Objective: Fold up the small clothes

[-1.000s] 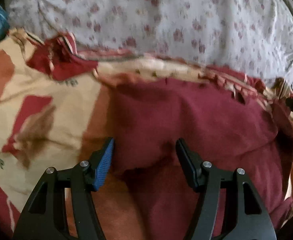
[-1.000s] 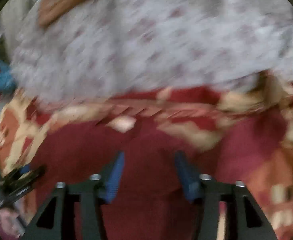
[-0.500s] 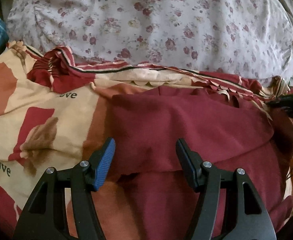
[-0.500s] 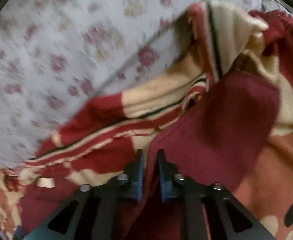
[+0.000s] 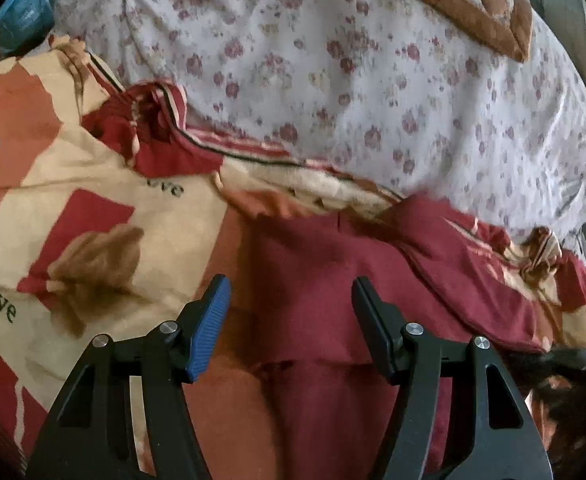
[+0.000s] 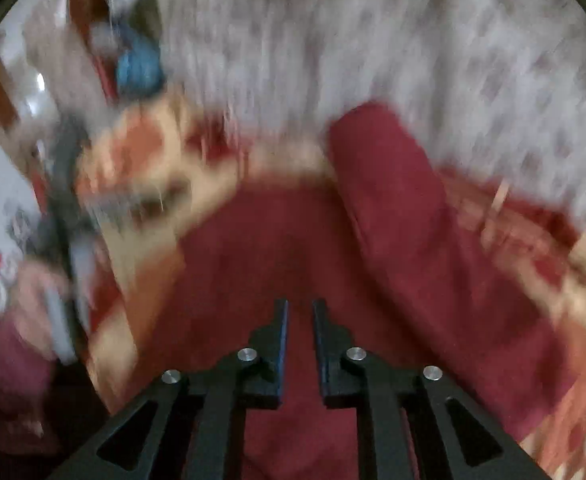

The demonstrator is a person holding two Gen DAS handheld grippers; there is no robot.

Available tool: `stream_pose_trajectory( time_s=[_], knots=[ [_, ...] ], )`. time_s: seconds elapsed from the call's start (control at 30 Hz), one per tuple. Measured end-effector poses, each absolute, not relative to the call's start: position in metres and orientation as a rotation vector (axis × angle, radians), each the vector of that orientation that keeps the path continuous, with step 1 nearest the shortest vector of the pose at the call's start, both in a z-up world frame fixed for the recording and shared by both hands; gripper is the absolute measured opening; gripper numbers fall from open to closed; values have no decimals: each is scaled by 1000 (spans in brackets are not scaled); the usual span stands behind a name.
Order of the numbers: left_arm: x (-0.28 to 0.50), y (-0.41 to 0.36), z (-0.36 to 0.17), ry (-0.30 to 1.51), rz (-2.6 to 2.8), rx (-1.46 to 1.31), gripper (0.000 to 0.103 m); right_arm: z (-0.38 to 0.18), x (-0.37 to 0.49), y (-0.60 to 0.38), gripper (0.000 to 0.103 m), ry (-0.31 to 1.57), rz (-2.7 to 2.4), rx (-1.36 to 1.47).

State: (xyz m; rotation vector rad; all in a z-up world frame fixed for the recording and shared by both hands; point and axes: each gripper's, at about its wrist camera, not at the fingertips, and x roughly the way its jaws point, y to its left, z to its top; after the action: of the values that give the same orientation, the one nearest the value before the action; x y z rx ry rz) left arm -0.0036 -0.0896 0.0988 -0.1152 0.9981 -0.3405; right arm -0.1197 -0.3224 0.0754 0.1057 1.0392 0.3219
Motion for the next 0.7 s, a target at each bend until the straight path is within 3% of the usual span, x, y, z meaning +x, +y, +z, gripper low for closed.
stream_pose_trajectory(
  time_s=[0.17, 0.23, 0.3, 0.63, 0.67, 0.7],
  knots=[
    [2, -105, 94, 1007, -372, -89, 63, 55, -139, -344, 23, 1082, 219, 127],
    [12, -120, 97, 994, -389, -80, 71, 70, -145, -361, 31, 1041, 190, 171],
    [29, -145, 96, 1012, -425, -64, 73, 77, -154, -380, 45, 997, 136, 201],
    [100, -264, 47, 1157, -477, 76, 73, 84, -180, -444, 45, 923, 16, 385],
    [103, -271, 41, 1178, -481, 77, 63, 83, -185, -453, 45, 921, 1, 402],
    [107, -275, 36, 1197, -479, 75, 42, 82, -188, -458, 45, 917, -12, 416]
  ],
)
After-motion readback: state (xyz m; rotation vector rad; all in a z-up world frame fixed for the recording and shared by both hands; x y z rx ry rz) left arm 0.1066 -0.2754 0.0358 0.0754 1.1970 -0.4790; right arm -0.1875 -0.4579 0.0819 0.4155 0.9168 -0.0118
